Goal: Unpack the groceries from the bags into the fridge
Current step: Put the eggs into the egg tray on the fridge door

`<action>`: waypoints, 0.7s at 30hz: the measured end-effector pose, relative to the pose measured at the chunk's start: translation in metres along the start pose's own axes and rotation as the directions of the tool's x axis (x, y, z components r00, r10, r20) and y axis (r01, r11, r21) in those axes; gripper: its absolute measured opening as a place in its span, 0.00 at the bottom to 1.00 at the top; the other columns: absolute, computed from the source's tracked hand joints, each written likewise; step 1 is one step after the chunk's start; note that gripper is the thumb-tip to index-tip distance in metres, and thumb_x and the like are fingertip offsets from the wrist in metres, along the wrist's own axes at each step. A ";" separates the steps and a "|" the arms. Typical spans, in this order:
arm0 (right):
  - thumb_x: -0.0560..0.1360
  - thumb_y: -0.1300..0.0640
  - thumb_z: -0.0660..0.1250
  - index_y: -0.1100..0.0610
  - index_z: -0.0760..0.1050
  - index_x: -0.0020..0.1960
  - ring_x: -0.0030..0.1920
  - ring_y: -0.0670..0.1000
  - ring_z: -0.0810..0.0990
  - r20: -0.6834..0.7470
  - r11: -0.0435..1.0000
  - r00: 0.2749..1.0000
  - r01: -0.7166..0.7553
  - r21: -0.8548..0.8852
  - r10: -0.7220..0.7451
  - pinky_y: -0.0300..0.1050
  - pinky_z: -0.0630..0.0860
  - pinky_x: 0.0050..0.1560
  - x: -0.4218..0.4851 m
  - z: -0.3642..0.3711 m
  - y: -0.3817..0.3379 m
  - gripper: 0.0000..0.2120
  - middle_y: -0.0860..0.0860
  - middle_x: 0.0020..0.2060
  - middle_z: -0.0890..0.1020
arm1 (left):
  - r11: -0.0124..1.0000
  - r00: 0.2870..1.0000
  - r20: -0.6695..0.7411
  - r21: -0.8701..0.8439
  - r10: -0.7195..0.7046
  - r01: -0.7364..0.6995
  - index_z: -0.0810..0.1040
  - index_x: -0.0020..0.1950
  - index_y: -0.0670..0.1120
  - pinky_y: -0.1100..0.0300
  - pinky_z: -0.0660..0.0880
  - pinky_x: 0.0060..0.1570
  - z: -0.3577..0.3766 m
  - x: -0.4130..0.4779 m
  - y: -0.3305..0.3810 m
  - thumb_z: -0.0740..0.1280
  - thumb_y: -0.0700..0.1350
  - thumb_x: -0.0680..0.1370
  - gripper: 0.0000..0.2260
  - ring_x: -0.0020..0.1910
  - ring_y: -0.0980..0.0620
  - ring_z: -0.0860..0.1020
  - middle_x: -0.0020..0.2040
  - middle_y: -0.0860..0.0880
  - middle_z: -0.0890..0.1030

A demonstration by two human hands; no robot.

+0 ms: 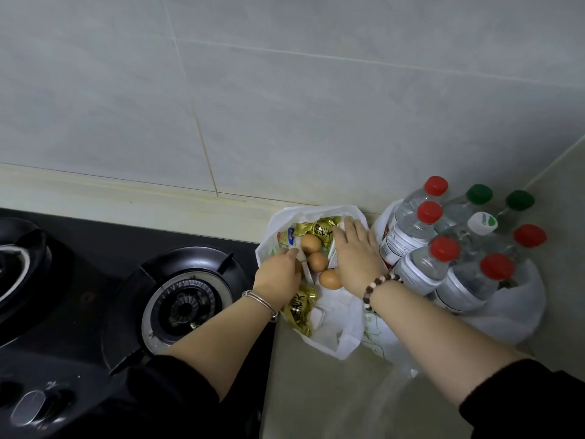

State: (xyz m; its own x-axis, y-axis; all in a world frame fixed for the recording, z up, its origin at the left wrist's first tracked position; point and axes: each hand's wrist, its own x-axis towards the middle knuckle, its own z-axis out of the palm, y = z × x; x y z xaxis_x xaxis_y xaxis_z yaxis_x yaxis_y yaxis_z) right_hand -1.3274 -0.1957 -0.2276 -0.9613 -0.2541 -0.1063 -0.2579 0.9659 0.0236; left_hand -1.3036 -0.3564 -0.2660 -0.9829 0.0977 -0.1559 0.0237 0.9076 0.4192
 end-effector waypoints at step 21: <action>0.77 0.69 0.54 0.63 0.70 0.61 0.54 0.57 0.78 0.148 0.949 0.970 0.223 -0.224 -0.193 0.48 0.74 0.45 -0.015 0.028 -0.020 0.15 0.59 0.58 0.74 | 0.995 0.996 0.022 -0.044 -0.092 0.093 0.73 0.59 0.45 0.56 0.72 0.46 0.010 0.009 -0.005 0.65 0.45 0.73 0.15 0.51 0.42 0.76 0.56 0.43 0.73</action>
State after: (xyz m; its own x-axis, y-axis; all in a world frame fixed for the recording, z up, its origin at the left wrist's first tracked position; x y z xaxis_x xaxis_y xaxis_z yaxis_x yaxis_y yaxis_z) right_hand -1.3046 -0.2097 -0.2545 -0.8683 -0.4254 -0.2549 -0.4806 0.8486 0.2209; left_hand -1.3109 -0.3559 -0.2784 -0.9767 0.0227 -0.2136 -0.0759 0.8937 0.4422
